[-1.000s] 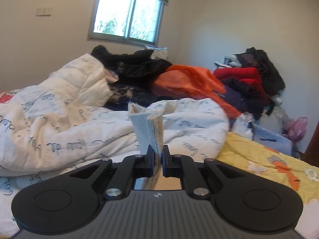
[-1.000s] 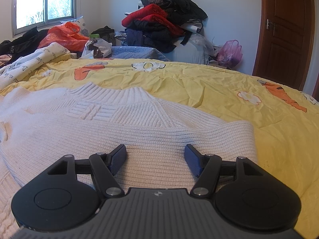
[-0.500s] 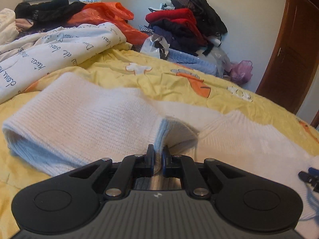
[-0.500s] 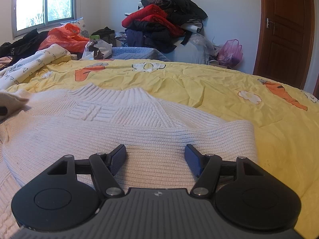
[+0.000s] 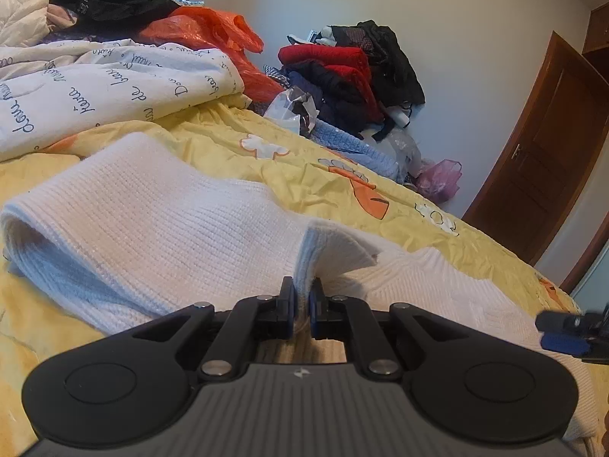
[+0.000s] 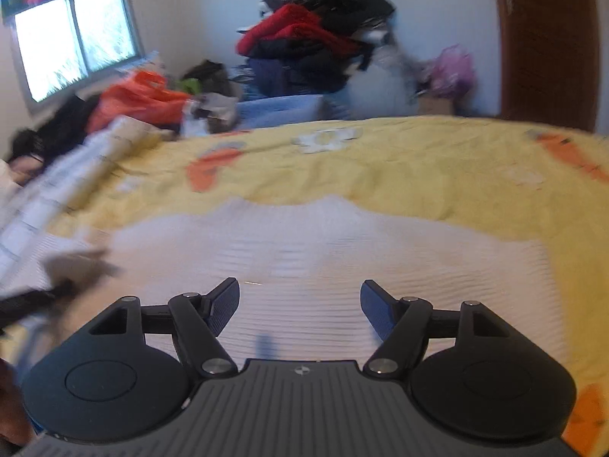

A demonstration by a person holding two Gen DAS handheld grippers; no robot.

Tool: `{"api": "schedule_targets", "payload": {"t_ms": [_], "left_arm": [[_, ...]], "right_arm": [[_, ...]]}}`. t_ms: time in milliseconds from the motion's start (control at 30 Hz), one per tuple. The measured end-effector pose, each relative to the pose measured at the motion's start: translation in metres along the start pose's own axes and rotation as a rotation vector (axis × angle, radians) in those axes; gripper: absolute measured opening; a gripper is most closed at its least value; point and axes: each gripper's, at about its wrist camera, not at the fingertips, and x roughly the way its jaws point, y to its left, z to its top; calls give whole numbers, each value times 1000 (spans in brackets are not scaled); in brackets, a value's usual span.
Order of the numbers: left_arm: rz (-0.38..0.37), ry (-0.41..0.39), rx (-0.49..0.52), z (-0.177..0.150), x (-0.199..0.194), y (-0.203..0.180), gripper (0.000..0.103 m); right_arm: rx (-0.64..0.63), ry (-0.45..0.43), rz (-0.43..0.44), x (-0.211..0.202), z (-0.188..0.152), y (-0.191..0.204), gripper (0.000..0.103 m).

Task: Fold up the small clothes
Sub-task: 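Grasp the sleeve cuff with the left gripper and fold it across the body, then grasp the sweater hem with the right gripper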

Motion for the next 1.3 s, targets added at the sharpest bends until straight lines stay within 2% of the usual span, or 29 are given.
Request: {"api": "schedule_targets", "payload": {"t_ms": [67,100,167,233,333,400,467,533,600,633,667,700,733,767,800,833,867,967,1233,1300], "left_arm": [[-4,-19,10,0,-3,-2,8],[-6,-28,15,-1,-5,-2,8],[-7,-49,24,-2,-9,-4,8],[-5,-62,30,-2,-11,-5,8],[-10,-65,25,-2,-11,-4,8],[-14,-66,22,-1,-11,-3,8],[-16,-64,21,-1,-11,-3,8],[-4,-40,18,-1,-9,-2,8],[1,-27,5,0,-8,0,13],[-4,-27,-3,1,-8,2,19],[-13,-32,-9,1,-10,3,23],[-19,-45,-15,1,-12,4,25],[-18,-61,-18,0,-15,4,35],[-13,-86,-21,0,-18,5,57],[1,-115,-24,-1,-22,5,70],[13,-151,-26,-1,-27,5,89],[17,-192,-29,-2,-32,6,94],[37,-258,-39,-3,-41,6,99],[75,-261,-87,-1,-40,11,99],[78,-255,-110,-1,-40,15,99]], "right_arm": [[112,91,200,18,12,31,87],[168,136,283,30,17,47,87],[256,203,384,55,24,75,87],[299,259,435,81,29,101,87],[318,349,418,115,32,130,86],[301,386,396,130,31,144,82],[307,424,380,141,28,149,58],[291,456,384,148,23,152,46],[264,437,368,146,20,153,30],[259,429,370,145,20,151,20],[259,423,369,144,20,149,16],[265,416,370,143,21,145,15],[272,407,380,142,23,140,12],[275,394,380,140,25,137,12],[275,383,378,137,27,134,12],[277,370,384,135,30,130,12],[281,360,392,132,33,126,11],[285,338,400,122,41,114,11],[300,305,366,102,46,74,10],[318,320,364,102,43,66,10]]}}
